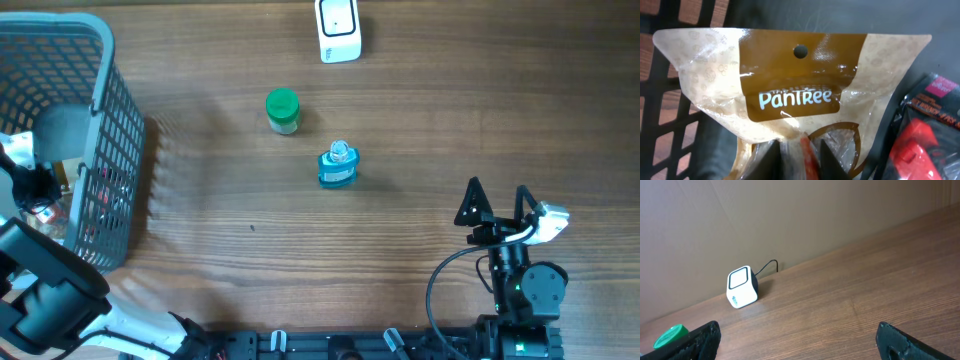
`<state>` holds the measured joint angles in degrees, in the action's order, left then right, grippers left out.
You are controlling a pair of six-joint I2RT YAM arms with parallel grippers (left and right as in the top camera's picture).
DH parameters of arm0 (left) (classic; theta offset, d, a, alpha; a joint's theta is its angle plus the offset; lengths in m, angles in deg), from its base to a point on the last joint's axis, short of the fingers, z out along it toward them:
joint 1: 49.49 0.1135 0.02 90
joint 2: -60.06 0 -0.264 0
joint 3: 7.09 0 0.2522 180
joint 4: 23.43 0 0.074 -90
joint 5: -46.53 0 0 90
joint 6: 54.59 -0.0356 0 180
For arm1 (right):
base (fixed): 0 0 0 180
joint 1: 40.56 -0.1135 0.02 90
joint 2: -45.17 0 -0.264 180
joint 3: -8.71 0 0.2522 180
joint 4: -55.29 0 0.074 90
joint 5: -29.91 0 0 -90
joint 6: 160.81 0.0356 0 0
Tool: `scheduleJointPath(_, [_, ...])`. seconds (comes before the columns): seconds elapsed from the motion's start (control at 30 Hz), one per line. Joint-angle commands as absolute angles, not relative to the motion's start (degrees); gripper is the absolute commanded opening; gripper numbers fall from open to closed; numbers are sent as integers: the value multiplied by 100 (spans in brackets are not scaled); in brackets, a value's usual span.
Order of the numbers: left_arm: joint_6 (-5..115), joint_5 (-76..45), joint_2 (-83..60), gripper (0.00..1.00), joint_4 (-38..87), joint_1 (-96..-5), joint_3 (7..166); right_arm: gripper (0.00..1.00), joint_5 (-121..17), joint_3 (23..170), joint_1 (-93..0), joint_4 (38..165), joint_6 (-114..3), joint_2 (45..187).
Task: Scan the item barcode
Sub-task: 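Reach into basket and grasp the small red-white packet with left gripper, then carry the small packet to the scanner and drop it on table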
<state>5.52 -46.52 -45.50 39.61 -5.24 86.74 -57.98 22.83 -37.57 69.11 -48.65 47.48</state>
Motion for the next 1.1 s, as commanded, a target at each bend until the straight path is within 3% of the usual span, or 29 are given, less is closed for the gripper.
scheduleJointPath(0.0, [760,-4543,-4609,4,4028,-535,8626,100,-5763,2276,-3748,6898,-4962,4722])
scheduleJointPath(0.37, [1258,-4545,-4047,4,4092,-900,9360,100,-5765,2276,-3748,6896,-4962,4722])
scheduleJointPath(0.57, [2259,-4539,-2563,4,4085,-1378,10724,100,-5763,2276,-3748,6896,-4964,4722])
scheduleJointPath(0.7, [3037,-3623,-1477,4,3768,-1741,10960,100,-5765,2276,-3748,6898,-4964,4722])
scheduleJointPath(0.87, [3483,-3129,-1035,4,3856,-3223,10958,100,-5763,2276,-3748,6898,-4964,4722])
scheduleJointPath(1.07, [3483,-3907,-2906,4,4420,-5653,10766,100,-5763,2276,-3748,6896,-4964,4722])
